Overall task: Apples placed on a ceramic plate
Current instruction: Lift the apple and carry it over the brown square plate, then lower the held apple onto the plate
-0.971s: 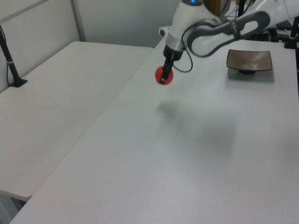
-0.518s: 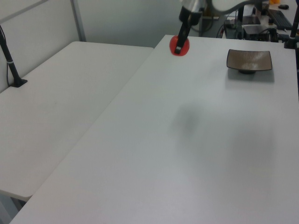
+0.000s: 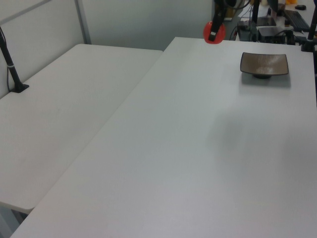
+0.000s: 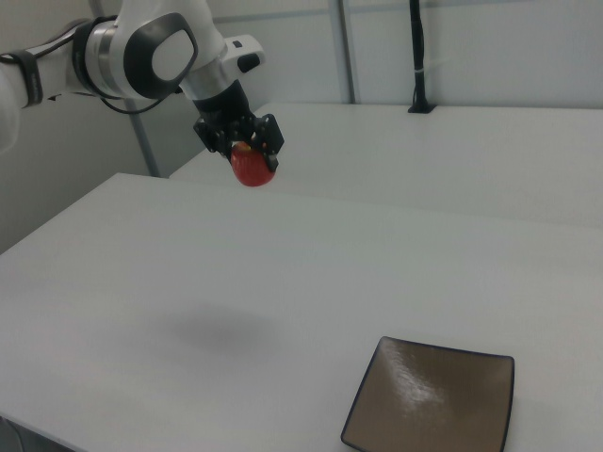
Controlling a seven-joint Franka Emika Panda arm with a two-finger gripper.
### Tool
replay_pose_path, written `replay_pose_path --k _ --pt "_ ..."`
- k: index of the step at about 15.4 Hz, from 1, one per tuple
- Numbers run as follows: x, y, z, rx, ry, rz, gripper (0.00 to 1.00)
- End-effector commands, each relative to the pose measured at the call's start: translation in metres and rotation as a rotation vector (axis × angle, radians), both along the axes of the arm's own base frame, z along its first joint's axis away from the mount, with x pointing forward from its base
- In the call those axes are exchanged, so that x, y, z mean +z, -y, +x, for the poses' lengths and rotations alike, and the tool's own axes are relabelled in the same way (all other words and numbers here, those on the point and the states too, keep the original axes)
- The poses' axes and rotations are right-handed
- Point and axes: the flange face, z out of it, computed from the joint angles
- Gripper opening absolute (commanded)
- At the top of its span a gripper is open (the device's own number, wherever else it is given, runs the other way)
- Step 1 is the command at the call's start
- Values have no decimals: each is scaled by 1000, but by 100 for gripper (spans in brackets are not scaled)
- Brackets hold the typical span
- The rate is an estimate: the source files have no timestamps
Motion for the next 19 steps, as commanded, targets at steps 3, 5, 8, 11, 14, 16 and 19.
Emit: replay_pose_path --k 3,5,8,11,14,16,19 --pt "-8 75 -30 52 -65 5 12" --pt "-17 113 -36 64 -80 -10 12" --pt "-33 162 -46 74 -102 -22 12" --pt "-63 201 -60 112 -155 -26 12" --pt "-94 235 -67 111 -197 -24 12" --pt "-121 256 -73 88 -193 -31 12" --pt "-164 290 -82 74 -176 -61 13"
